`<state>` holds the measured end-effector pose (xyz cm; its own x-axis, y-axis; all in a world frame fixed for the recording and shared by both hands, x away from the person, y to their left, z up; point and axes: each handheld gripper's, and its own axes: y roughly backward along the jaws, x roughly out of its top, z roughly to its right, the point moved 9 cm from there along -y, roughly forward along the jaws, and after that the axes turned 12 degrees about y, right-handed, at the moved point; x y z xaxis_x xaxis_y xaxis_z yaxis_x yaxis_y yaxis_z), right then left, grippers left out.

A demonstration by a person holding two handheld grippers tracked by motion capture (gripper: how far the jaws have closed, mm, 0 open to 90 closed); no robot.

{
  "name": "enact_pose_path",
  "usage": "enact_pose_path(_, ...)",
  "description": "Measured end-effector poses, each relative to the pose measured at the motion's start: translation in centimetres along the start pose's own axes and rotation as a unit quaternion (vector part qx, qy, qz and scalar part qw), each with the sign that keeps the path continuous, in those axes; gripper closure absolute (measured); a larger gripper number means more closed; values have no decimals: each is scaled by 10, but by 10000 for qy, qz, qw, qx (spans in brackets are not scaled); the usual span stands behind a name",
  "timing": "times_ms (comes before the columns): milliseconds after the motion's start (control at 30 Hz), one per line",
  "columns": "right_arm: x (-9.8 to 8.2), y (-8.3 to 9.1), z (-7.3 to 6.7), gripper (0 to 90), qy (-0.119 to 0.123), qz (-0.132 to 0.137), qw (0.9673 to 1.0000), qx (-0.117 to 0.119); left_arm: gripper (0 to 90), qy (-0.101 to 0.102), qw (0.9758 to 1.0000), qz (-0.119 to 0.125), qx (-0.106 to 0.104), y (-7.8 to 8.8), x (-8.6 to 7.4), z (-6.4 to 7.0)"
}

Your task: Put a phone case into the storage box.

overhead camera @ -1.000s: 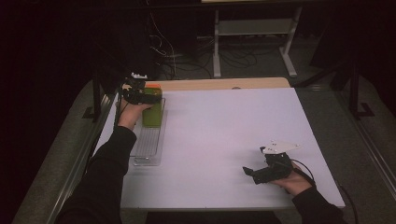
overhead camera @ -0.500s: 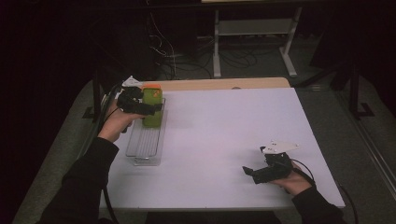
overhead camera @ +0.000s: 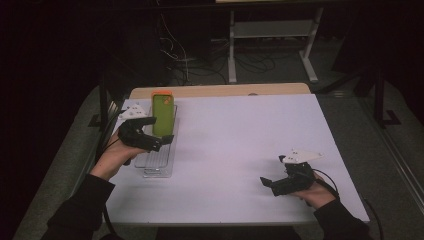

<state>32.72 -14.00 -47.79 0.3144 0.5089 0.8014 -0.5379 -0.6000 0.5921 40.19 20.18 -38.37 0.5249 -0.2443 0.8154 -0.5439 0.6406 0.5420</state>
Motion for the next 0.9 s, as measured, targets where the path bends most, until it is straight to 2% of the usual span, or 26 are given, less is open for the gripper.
enact_pose_path(200, 8, 4, 1, 0, 50, 85, 9999, 21, 31, -32, 10000, -49, -66, 4, -22, 6)
enact_pose_path(367, 13, 6, 1, 0, 71, 143, 9999, 24, 31, 24, 9999, 20, -170, 5, -35, 11)
enact_pose_path(567, 19, 9, 4, 0, 72, 231, 9997, -9, 31, 2, 9997, 56, -251, 4, -51, 17)
enact_pose_path(733, 22, 11, 5, 0, 73, 268, 9996, -39, 32, 35, 9996, 99, -250, 3, -64, 18)
enact_pose_path(900, 21, 10, 4, 0, 77, 239, 9997, -15, 32, -2, 9996, 8, -288, 1, -73, 18)
